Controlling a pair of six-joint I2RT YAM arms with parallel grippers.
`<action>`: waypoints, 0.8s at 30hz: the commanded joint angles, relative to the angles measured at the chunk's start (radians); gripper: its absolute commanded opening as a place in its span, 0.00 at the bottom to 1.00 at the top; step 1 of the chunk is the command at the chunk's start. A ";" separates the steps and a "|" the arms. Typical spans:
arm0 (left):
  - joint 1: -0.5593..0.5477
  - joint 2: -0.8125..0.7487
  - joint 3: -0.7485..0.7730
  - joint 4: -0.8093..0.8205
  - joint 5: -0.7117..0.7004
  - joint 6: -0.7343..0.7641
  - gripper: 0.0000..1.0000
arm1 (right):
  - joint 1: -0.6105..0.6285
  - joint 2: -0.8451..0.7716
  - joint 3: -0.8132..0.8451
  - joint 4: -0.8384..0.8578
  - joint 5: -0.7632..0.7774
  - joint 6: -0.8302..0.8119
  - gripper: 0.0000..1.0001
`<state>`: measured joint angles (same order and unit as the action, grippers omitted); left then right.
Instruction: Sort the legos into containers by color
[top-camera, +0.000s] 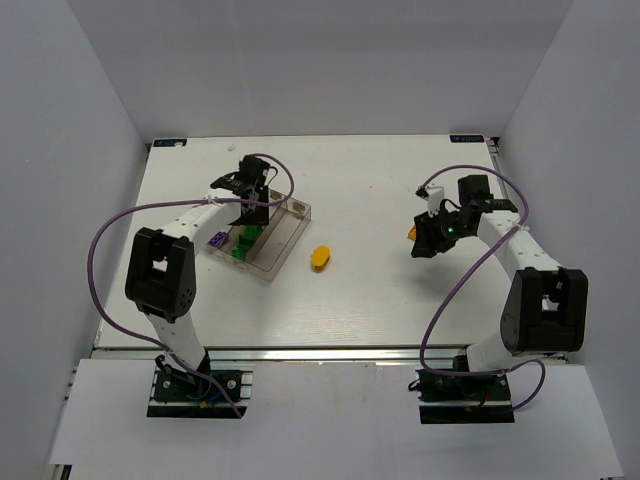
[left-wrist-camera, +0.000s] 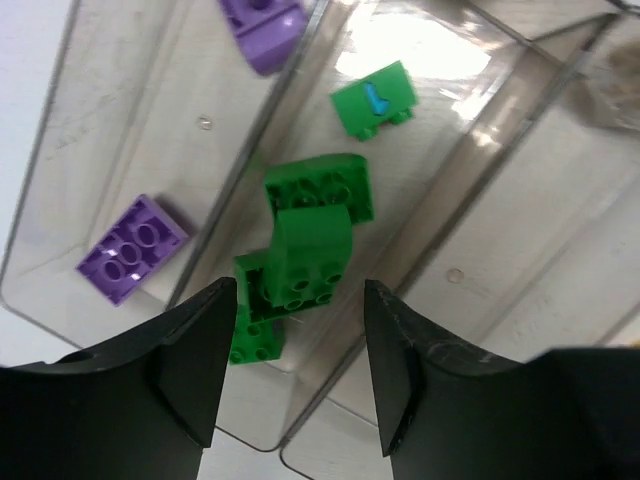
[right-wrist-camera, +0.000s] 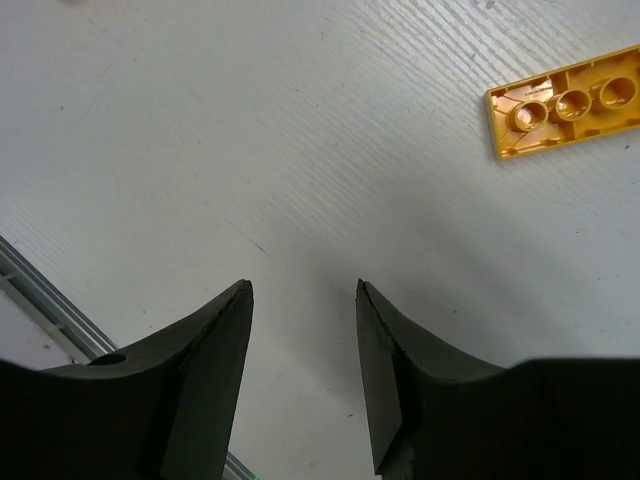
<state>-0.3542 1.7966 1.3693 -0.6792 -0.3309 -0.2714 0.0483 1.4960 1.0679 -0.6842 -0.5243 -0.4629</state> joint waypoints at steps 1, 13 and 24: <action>0.003 -0.071 0.022 0.027 0.114 0.017 0.64 | 0.005 0.015 0.041 0.037 0.029 0.024 0.52; -0.084 -0.140 -0.006 0.201 0.750 0.028 0.80 | 0.002 0.081 0.116 0.084 0.101 0.150 0.58; -0.233 -0.010 0.028 0.129 0.624 0.026 0.87 | 0.002 0.087 0.126 0.091 0.115 0.161 0.75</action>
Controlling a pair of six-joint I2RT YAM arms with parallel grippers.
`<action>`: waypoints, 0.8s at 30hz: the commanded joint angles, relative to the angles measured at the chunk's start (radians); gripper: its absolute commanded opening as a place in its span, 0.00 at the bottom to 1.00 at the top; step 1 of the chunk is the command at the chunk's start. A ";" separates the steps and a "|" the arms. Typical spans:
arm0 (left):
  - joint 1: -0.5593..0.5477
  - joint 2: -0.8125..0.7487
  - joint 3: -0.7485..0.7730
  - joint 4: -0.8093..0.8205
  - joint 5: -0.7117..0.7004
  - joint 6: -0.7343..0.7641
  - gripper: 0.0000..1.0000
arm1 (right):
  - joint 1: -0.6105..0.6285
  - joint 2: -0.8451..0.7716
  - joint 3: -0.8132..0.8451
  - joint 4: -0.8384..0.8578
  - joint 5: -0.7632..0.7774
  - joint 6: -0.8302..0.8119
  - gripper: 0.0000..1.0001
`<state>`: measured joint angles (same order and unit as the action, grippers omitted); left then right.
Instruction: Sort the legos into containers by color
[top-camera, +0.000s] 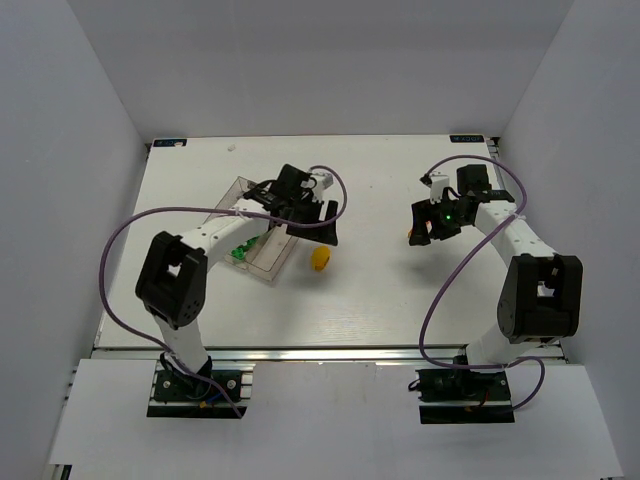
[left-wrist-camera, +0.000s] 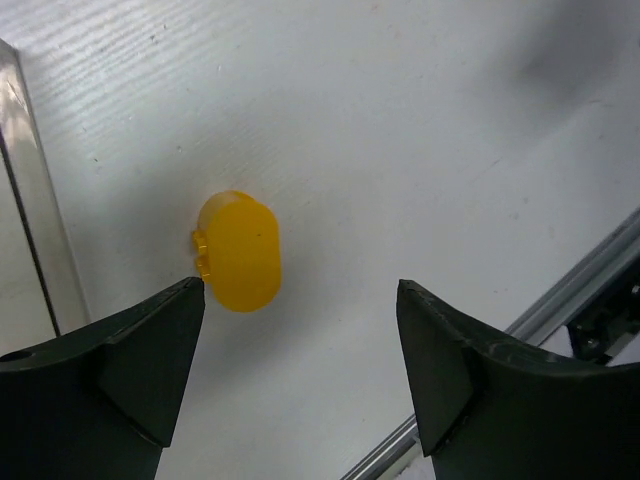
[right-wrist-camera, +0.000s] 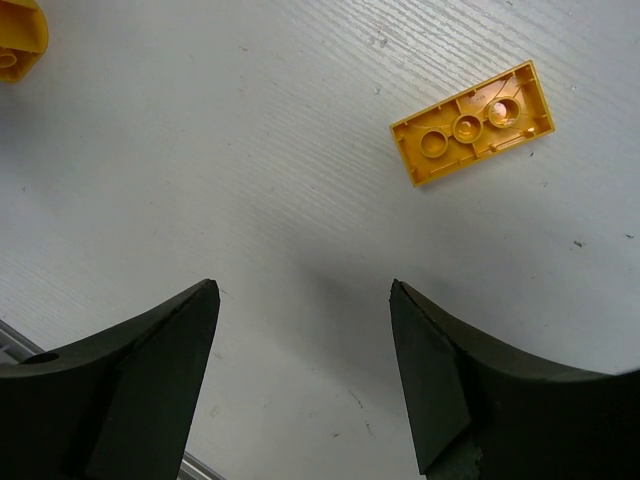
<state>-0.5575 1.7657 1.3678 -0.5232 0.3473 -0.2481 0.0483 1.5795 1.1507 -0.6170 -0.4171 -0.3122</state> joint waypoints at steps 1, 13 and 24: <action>-0.041 0.047 0.049 -0.035 -0.106 0.006 0.87 | -0.001 0.004 0.043 0.022 0.006 0.010 0.75; -0.139 0.207 0.129 -0.120 -0.422 -0.011 0.82 | -0.004 -0.003 0.044 0.023 0.005 0.013 0.75; -0.157 0.109 0.155 -0.087 -0.393 -0.023 0.24 | -0.002 -0.006 0.046 0.017 0.000 0.007 0.73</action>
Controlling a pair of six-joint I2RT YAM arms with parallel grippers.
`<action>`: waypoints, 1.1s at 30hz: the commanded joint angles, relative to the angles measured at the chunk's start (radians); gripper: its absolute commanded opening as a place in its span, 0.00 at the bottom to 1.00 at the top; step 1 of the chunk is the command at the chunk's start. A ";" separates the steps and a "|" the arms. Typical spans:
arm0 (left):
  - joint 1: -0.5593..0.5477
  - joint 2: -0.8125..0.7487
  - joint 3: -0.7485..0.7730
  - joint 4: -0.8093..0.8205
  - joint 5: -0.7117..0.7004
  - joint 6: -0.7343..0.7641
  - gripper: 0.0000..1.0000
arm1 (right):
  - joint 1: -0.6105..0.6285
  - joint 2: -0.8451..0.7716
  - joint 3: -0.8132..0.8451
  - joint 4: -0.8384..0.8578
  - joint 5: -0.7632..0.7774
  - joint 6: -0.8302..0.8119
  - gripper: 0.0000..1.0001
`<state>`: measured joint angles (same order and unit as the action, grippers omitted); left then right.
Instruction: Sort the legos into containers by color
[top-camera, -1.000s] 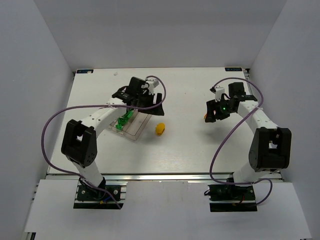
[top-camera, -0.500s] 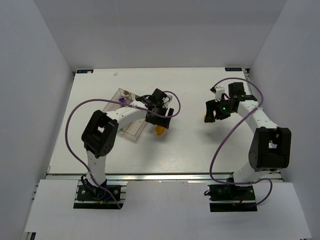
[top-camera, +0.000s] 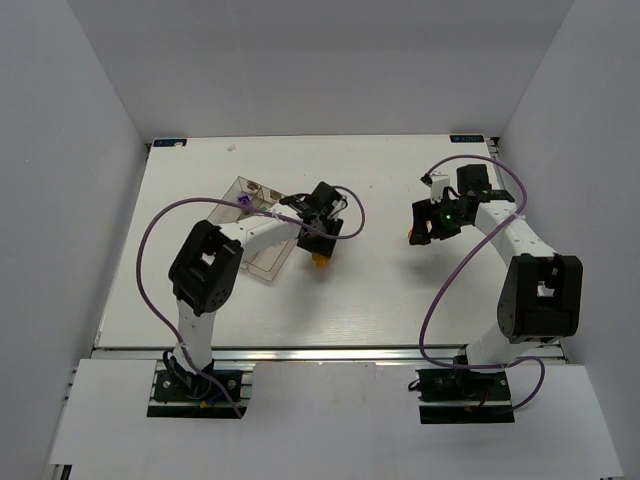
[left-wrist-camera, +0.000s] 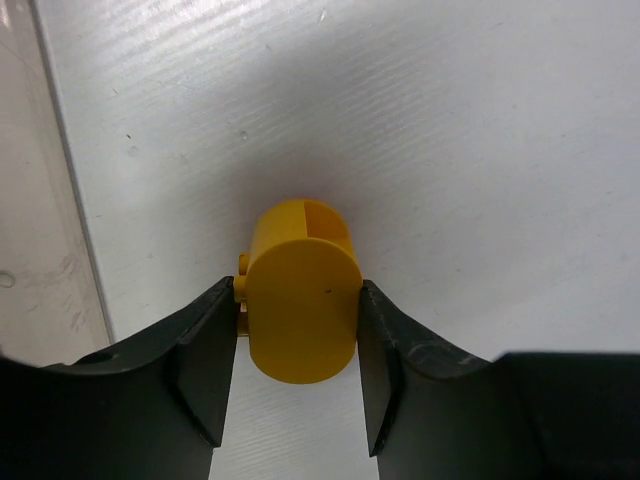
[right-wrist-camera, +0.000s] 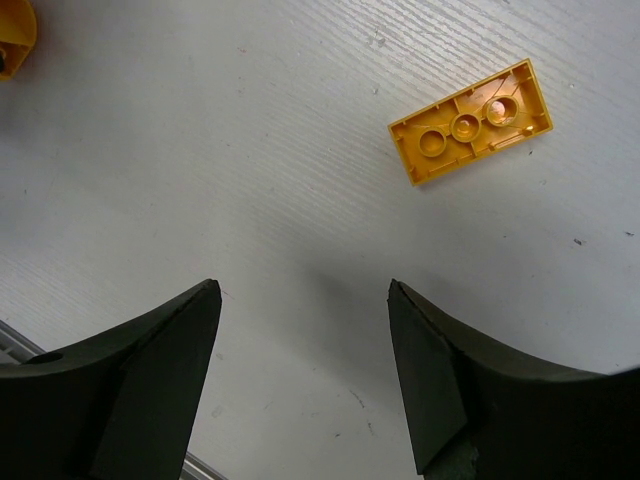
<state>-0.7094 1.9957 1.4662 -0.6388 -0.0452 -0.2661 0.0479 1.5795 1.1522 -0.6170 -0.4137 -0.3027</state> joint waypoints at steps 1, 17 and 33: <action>-0.005 -0.139 0.068 0.030 -0.008 -0.004 0.22 | -0.002 -0.009 0.043 0.016 -0.004 -0.006 0.72; 0.185 -0.232 0.071 -0.094 -0.311 0.128 0.05 | 0.009 -0.015 0.046 0.002 -0.025 -0.033 0.11; 0.206 -0.224 0.005 -0.081 -0.219 0.093 0.69 | 0.012 0.134 0.210 -0.001 0.001 0.010 0.66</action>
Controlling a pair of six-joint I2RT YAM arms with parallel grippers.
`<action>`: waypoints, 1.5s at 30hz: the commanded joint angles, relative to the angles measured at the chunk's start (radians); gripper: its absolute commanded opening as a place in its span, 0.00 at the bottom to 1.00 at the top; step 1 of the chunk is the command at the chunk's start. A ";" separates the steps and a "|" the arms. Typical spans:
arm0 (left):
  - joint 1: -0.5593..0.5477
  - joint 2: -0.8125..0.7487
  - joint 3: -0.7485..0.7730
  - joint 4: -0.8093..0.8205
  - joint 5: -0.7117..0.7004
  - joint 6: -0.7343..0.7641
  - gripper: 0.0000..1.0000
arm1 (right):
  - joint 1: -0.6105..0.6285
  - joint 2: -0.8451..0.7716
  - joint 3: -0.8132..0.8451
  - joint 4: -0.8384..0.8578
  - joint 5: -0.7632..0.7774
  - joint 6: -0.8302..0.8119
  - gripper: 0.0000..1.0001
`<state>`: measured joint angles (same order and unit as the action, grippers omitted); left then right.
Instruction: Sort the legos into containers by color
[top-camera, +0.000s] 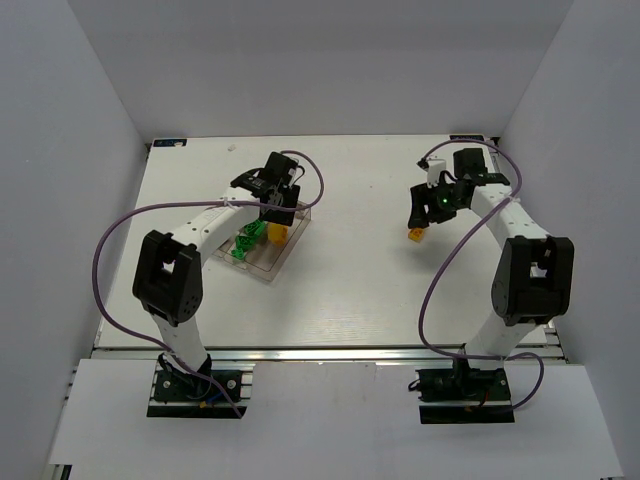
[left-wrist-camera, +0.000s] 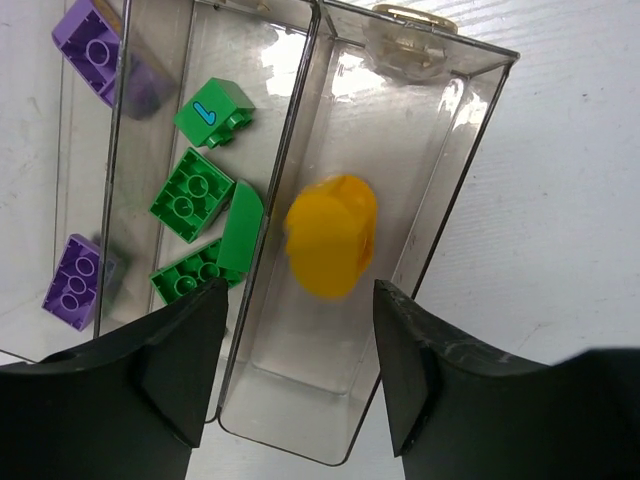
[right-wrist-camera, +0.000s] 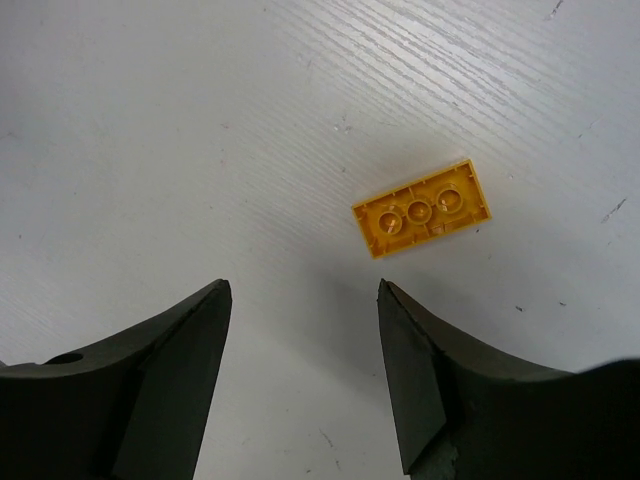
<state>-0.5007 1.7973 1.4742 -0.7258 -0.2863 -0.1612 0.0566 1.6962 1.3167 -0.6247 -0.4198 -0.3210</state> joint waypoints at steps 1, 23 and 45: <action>-0.002 -0.027 -0.009 0.006 0.025 -0.015 0.70 | 0.002 0.022 0.044 0.016 0.016 0.037 0.66; -0.025 -0.501 -0.258 0.201 0.285 -0.250 0.78 | 0.042 0.233 0.137 0.075 0.375 0.436 0.75; -0.025 -0.843 -0.450 0.151 0.302 -0.428 0.83 | 0.092 0.316 0.161 0.056 0.457 0.539 0.44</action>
<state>-0.5270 0.9722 1.0321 -0.5682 0.0036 -0.5739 0.1410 2.0075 1.4597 -0.5648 0.0456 0.2173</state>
